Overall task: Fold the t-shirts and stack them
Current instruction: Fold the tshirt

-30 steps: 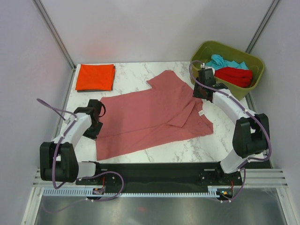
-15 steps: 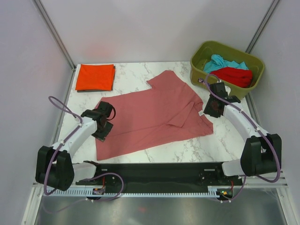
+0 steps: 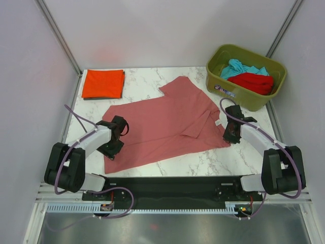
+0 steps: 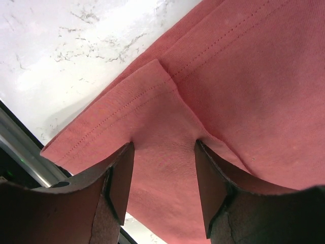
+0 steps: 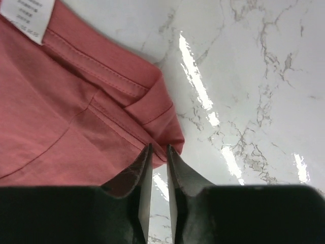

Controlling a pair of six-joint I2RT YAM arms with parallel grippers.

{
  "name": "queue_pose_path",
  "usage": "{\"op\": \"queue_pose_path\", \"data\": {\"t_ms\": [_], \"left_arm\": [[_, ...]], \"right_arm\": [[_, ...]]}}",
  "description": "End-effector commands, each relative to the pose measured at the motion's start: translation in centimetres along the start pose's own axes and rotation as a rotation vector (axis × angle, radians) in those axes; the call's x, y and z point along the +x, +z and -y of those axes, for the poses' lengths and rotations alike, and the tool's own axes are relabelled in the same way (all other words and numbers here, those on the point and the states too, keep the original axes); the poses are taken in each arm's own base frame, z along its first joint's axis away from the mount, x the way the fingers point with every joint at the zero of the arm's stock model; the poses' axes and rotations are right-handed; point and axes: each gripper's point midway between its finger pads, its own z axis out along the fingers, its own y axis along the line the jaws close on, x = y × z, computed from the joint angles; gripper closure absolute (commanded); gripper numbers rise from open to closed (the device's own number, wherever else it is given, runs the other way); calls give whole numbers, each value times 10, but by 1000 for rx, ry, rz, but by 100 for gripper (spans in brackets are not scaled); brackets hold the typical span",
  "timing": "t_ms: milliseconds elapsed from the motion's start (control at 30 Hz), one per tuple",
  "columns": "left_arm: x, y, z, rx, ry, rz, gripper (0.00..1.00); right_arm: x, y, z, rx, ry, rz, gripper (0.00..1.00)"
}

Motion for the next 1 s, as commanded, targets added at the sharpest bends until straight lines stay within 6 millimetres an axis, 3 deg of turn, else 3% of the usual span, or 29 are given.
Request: {"op": "queue_pose_path", "data": {"t_ms": [0, 67, 167, 300, 533, 700, 800, 833, 900, 967], "left_arm": [[-8, 20, -11, -90, -27, 82, 40], [-7, 22, -9, -110, -6, 77, 40], [-9, 26, -9, -135, -2, 86, 40], [-18, 29, -12, -176, -18, 119, 39], [-23, 27, -10, -186, -11, 136, 39], [-38, -4, 9, -44, 17, 149, 38], [-52, -34, 28, 77, 41, 160, 33], [-56, -55, 41, 161, 73, 145, 30], [-60, -75, 55, 239, 124, 135, 28], [-69, -102, 70, 327, 199, 145, 28]], "right_arm": [[-4, 10, 11, 59, 41, 40, 77], [0, 17, 13, 76, 53, 34, 89], [5, 17, 19, 89, 88, 45, 100], [9, 8, 32, 116, 153, 92, 100], [27, 7, 33, 91, 196, 64, 100], [3, -19, 26, 48, 213, 124, 93], [-23, -46, -4, -83, 227, 187, 73], [-25, -54, -19, -132, 208, 202, 64], [-36, -67, -53, -263, 234, 226, 57], [-29, -69, -80, -362, 232, 201, 49]]}}
